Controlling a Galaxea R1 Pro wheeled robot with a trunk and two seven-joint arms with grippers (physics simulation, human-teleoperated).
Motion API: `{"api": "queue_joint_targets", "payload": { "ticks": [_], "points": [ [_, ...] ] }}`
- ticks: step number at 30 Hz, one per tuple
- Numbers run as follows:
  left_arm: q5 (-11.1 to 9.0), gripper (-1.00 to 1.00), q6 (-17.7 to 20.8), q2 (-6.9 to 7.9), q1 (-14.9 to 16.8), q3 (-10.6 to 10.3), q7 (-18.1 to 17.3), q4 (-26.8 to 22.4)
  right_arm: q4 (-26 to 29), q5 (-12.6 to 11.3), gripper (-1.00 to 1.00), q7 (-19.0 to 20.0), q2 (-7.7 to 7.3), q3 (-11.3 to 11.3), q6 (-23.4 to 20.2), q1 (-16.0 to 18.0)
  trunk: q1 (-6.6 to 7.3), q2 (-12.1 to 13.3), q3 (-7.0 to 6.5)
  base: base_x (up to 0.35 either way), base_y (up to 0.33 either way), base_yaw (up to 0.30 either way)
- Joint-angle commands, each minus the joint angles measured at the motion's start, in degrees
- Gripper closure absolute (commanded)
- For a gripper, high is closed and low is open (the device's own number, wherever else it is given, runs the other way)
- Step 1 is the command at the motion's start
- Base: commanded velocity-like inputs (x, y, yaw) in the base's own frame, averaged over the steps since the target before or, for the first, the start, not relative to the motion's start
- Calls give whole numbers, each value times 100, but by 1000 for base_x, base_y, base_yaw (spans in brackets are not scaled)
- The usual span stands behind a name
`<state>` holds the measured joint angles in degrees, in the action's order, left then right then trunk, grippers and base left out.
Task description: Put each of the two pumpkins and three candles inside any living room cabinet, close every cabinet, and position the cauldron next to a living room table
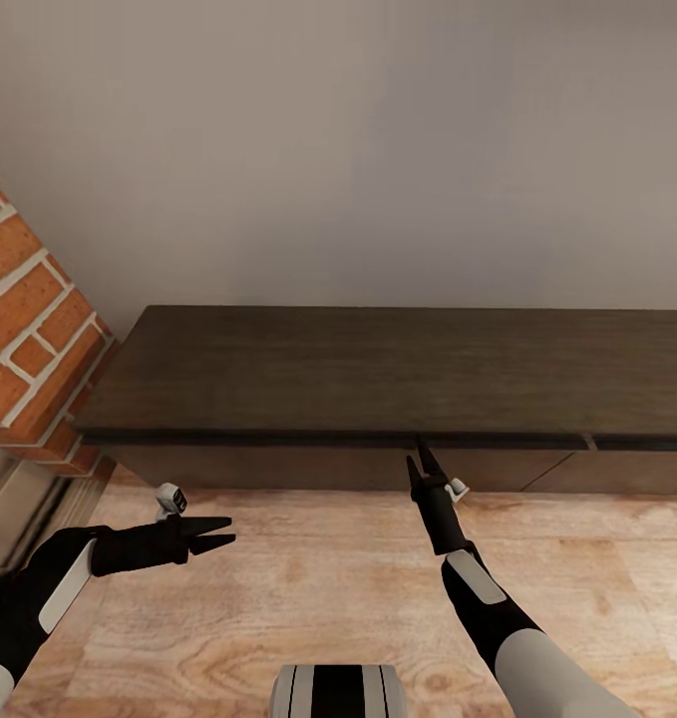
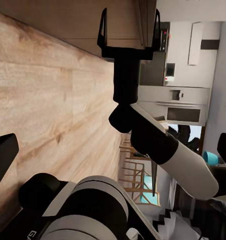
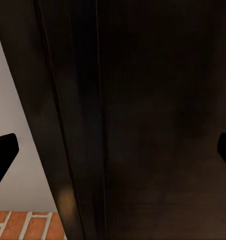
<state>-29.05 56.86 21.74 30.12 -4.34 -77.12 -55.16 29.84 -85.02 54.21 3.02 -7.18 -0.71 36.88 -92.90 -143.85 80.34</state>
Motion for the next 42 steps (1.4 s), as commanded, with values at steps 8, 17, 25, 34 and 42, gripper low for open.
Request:
{"api": "queue_joint_targets", "payload": {
  "ticks": [8, 17, 25, 34, 42],
  "points": [
    [-29, -100, 54, 0, 3, -15, -6, 4, -4, -58, -100, 13, -3, -29, -8, 3, 1, -1, 4, 13, 0, 0],
    [-22, -100, 54, -2, 3, -15, -6, -1, -6, -54, -100, 11, -3, -36, -19, 3, 1, -1, 4, 14, 0, 0],
    [-22, -100, 54, -3, 3, -23, -8, 4, -4, -52, -100, 9, -3, -37, -17, 3, 1, -1, 4, 13, 0, 0],
    [-22, -100, 54, -3, 3, -18, -6, -3, -4, -56, -100, 6, -3, -37, -17, 3, 1, -1, 4, 33, 0, 0],
    [-26, -100, 54, 2, 3, -15, -6, 5, -4, -50, -100, 3, -3, -37, -17, 3, 1, -1, 4, 14, 0, 0]
  ]
}}
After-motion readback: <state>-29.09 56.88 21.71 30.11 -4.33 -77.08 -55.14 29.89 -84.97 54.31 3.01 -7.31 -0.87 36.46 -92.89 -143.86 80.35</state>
